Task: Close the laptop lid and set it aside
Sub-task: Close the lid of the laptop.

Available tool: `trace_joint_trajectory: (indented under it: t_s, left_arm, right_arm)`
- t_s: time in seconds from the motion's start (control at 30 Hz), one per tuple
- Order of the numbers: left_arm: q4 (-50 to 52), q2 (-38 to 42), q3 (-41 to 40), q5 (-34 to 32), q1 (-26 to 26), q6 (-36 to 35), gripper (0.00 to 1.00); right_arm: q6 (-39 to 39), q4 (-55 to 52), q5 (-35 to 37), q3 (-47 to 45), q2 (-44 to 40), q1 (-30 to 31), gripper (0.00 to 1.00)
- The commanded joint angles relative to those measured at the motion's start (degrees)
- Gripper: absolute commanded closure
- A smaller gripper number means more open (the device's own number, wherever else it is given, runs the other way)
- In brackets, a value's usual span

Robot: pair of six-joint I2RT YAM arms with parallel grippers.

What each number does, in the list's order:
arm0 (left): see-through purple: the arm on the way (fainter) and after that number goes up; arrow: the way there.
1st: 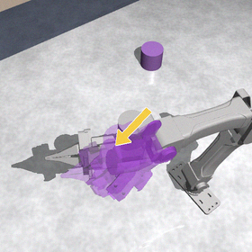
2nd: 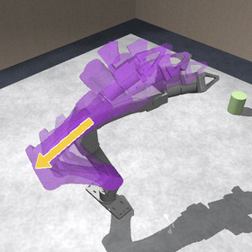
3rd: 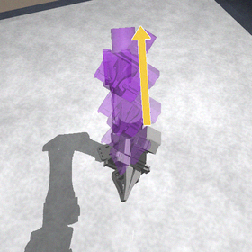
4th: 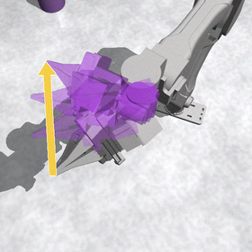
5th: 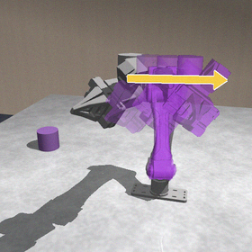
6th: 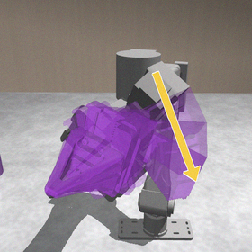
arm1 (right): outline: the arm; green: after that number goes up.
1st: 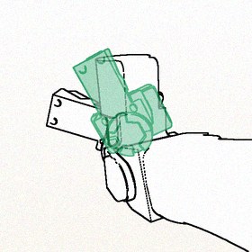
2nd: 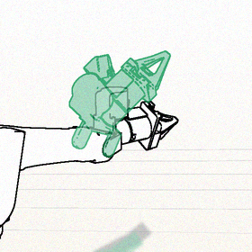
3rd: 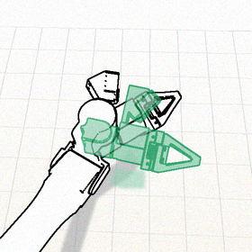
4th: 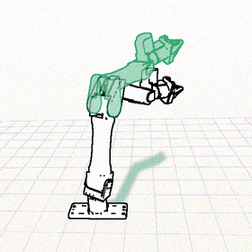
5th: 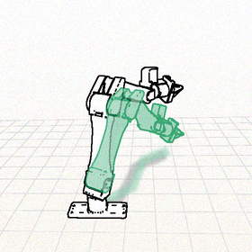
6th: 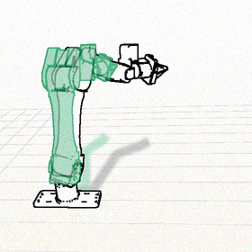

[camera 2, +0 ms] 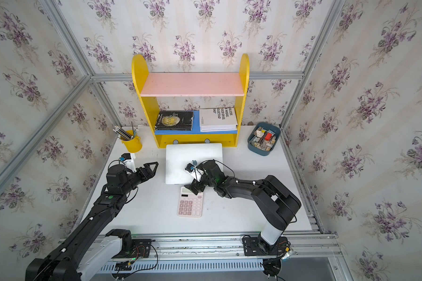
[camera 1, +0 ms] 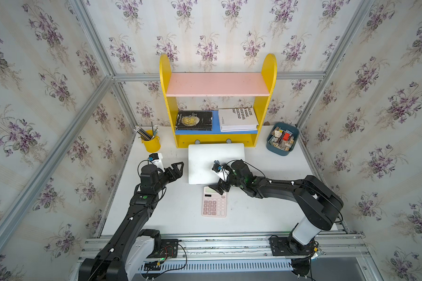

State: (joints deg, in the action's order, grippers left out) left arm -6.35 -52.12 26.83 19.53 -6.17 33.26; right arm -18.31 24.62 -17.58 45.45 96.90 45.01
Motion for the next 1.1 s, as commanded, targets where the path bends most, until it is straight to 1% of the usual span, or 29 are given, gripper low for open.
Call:
trace_joint_trajectory:
  t_s: [0.0,0.5,0.6,0.67,0.77,0.87,0.97,1.07]
  left_arm:
    - [-1.5,-0.1,0.1,0.6,0.0,0.2,0.10]
    - [-2.0,-1.2,0.4,0.7,0.0,0.2,0.10]
    - [-2.1,-1.6,0.4,0.7,0.0,0.1,0.10]
    - [-2.3,-2.1,0.5,2.2,0.0,0.2,0.10]
    - [-2.4,-2.8,0.6,2.6,0.0,0.3,0.09]
    - [-2.6,-3.4,0.5,3.0,-0.1,0.6,0.06]
    - [-3.3,-4.5,0.4,3.7,-0.2,1.0,0.02]
    - [-3.6,-6.1,0.5,4.9,-0.4,1.4,0.02]
  right_arm:
    - [1.4,-0.1,1.0,0.8,1.2,-0.3,0.00]
    - [3.7,0.7,0.8,2.4,3.6,-1.8,0.00]
    - [3.8,0.2,0.7,2.3,3.1,-2.1,0.00]
    - [4.6,0.6,-0.5,1.9,2.2,-2.3,0.00]
    - [6.4,2.6,-1.4,0.3,0.0,-2.8,0.00]
    - [10.1,5.8,-1.9,-2.5,-3.0,-4.2,0.00]
    - [16.7,9.3,-2.0,-5.3,-5.8,-6.5,0.00]
    - [23.2,14.6,-3.3,-9.2,-8.3,-9.5,0.00]
